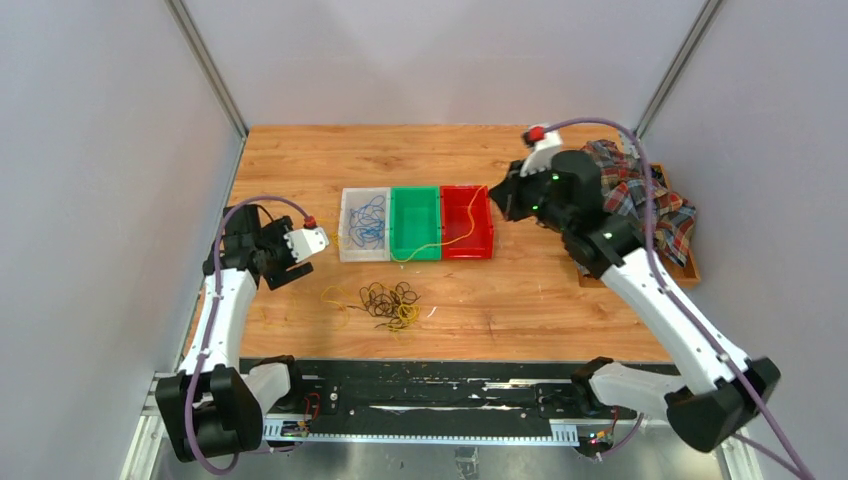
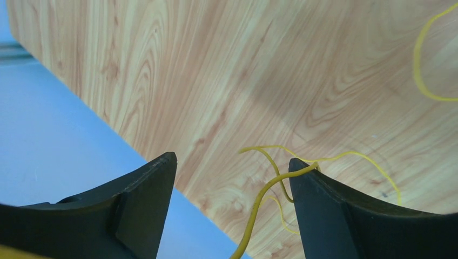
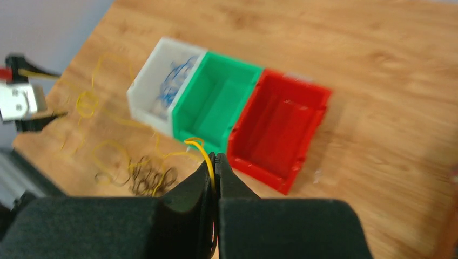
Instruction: Untangle the cables
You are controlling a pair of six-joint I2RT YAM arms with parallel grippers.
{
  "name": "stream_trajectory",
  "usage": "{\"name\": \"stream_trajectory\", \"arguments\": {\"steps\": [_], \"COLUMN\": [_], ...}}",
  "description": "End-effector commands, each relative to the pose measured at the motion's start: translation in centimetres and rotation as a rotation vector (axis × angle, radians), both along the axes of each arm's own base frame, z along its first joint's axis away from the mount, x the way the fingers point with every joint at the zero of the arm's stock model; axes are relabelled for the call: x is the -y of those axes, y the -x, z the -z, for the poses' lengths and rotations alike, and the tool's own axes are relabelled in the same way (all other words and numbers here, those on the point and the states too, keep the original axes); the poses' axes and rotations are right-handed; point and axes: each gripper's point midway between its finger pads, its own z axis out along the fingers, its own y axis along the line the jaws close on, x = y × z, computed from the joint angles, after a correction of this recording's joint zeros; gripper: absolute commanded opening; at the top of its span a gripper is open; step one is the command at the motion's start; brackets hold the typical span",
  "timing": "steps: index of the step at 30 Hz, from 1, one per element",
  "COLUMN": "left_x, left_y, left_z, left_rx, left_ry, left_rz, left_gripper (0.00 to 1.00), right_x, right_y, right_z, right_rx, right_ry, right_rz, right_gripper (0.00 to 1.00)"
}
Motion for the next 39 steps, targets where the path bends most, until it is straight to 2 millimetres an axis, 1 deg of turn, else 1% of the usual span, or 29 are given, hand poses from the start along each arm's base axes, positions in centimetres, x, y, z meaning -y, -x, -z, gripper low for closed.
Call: {"name": "stream_trajectory", "arguments": {"steps": [1,4,8,9,10,11,12,13,15,18,20,21,22,23,25,27,28,30,32,34,36,37,38,39], "left_x": [3.9,4.8,5.2,5.2,5.3,5.4,5.5,5.6,5.9,6.9,7.6,8.1,8.5,8.8,9.0,9.0,8.8,7.8,7.1,6.4,6.0,5.9,5.8,5.6], "left_y": [2.3,2.9,4.2,4.4,4.7,5.0,5.2,5.2,5.3,6.2,6.7,7.1,7.7,8.3,8.7,9.1,9.3,9.3,9.0,8.2,6.9,6.2,5.4,4.6], "left_z": [-1.7,-2.6,-2.7,-2.7,-2.6,-2.4,-2.4,-2.4,-2.8,-3.6,-4.0,-4.1,-3.8,-3.4,-2.9,-2.5,-2.2,-1.7,-1.6,-1.7,-2.3,-2.6,-3.0,-3.4], "left_rx": [-0.065,-0.055,-0.056,-0.061,-0.069,-0.081,-0.085,-0.084,-0.081,-0.126,-0.158,-0.179,-0.205,-0.232,-0.265,-0.304,-0.319,-0.331,-0.353,-0.372,-0.386,-0.401,-0.411,-0.42], "left_ry": [0.184,0.189,0.174,0.171,0.167,0.161,0.156,0.154,0.156,0.209,0.275,0.31,0.341,0.366,0.398,0.418,0.408,0.348,0.318,0.302,0.314,0.333,0.352,0.368], "left_rz": [0.104,0.17,0.218,0.225,0.237,0.255,0.271,0.284,0.313,0.344,0.323,0.314,0.306,0.3,0.267,0.229,0.228,0.226,0.205,0.179,0.138,0.105,0.07,0.035], "left_gripper": [0.8,0.74,0.66,0.65,0.66,0.69,0.74,0.78,0.83,0.91,0.94,0.94,0.95,0.95,0.93,0.9,0.9,0.93,0.99,0.98,0.98,0.98,0.98,0.98], "right_x": [-6.2,-8.1,-8.7,-8.6,-8.4,-8.2,-7.8,-7.5,-6.6,-5.7,-5.2,-5.3,-5.9,-6.9,-9.7,-13.3,-15.2,-18.4,-21.5,-24.1,-26.2,-27.0,-27.8,-28.4], "right_y": [2.6,2.8,3.2,3.5,3.7,3.9,4.1,4.2,4.3,4.4,4.4,4.6,5.0,5.6,7.4,10.0,11.3,13.8,16.5,18.4,19.2,19.2,19.1,18.8], "right_z": [-0.3,3.0,7.9,8.9,9.9,10.9,11.9,12.6,13.2,12.8,12.5,12.2,11.9,11.6,11.2,11.0,10.7,10.8,10.9,11.5,12.7,13.4,14.8,15.7], "right_rx": [-0.02,-0.08,-0.153,-0.173,-0.194,-0.218,-0.241,-0.259,-0.27,-0.25,-0.237,-0.232,-0.218,-0.199,-0.16,-0.116,-0.087,-0.06,-0.03,-0.014,-0.019,-0.031,-0.045,-0.054], "right_ry": [-0.052,0.017,0.116,0.129,0.145,0.163,0.182,0.203,0.233,0.255,0.274,0.268,0.26,0.259,0.269,0.264,0.239,0.211,0.175,0.157,0.147,0.14,0.148,0.158], "right_rz": [-0.232,-0.276,-0.273,-0.275,-0.27,-0.263,-0.255,-0.243,-0.218,-0.193,-0.18,-0.187,-0.21,-0.243,-0.341,-0.473,-0.544,-0.66,-0.77,-0.848,-0.887,-0.895,-0.901,-0.897], "right_gripper": [0.0,0.01,0.01,0.05,0.17,0.3,0.37,0.43,0.51,0.62,0.63,0.63,0.63,0.63,0.63,0.63,0.63,0.63,0.63,0.63,0.63,0.63,0.63,0.63]}}
